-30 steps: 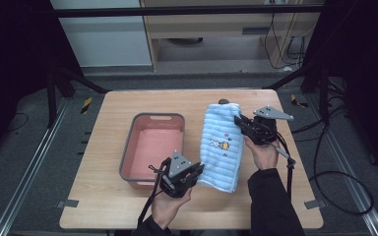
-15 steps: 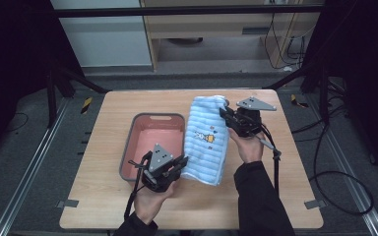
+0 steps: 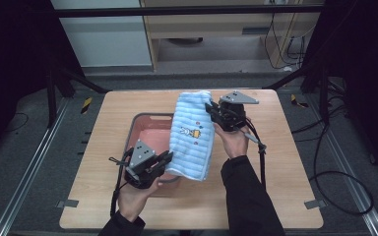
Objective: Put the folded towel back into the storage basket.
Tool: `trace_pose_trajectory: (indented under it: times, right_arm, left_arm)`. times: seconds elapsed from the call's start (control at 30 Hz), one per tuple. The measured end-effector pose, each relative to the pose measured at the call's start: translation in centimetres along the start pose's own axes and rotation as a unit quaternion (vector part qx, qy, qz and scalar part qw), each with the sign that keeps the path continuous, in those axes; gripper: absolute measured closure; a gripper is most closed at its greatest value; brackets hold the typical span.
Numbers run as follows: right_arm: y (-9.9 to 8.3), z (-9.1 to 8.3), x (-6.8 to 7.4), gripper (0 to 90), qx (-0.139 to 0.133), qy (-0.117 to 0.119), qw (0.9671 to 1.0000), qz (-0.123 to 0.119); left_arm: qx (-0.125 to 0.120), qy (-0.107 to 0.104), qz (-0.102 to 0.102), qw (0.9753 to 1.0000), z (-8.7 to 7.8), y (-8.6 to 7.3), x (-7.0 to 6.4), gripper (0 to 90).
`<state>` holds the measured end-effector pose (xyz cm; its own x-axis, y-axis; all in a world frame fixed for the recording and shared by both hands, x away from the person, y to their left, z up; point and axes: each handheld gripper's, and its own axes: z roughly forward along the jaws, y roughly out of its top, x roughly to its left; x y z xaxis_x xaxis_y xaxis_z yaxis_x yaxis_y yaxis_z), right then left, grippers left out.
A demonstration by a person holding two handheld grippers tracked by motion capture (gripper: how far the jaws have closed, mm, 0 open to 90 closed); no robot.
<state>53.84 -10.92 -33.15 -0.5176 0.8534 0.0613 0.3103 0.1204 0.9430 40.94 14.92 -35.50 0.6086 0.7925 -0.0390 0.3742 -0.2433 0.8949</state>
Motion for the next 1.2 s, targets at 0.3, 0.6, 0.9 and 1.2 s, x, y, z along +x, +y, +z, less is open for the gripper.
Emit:
trace_pose_trajectory:
  times: [0.3,0.6,0.9,1.2]
  right_arm:
    - [1.1,2.2,2.2,79.9,-0.003,0.017,0.9998,-0.011]
    - [1.4,4.4,3.7,79.8,0.000,0.031,0.9995,-0.009]
    - [1.3,6.1,4.9,79.8,-0.001,0.044,0.9990,-0.010]
    - [0.9,7.9,5.9,79.8,0.004,0.047,0.9988,-0.012]
  left_arm:
    - [-0.005,0.018,-0.009,0.9998,-1.5,-0.3,1.9,85.0]
    - [-0.006,0.032,-0.018,0.9993,-2.7,-0.7,3.7,85.1]
    - [-0.002,0.046,-0.029,0.9985,-3.3,-1.3,5.4,85.0]
    - [0.010,0.059,-0.039,0.9975,-3.0,-2.1,6.8,85.0]
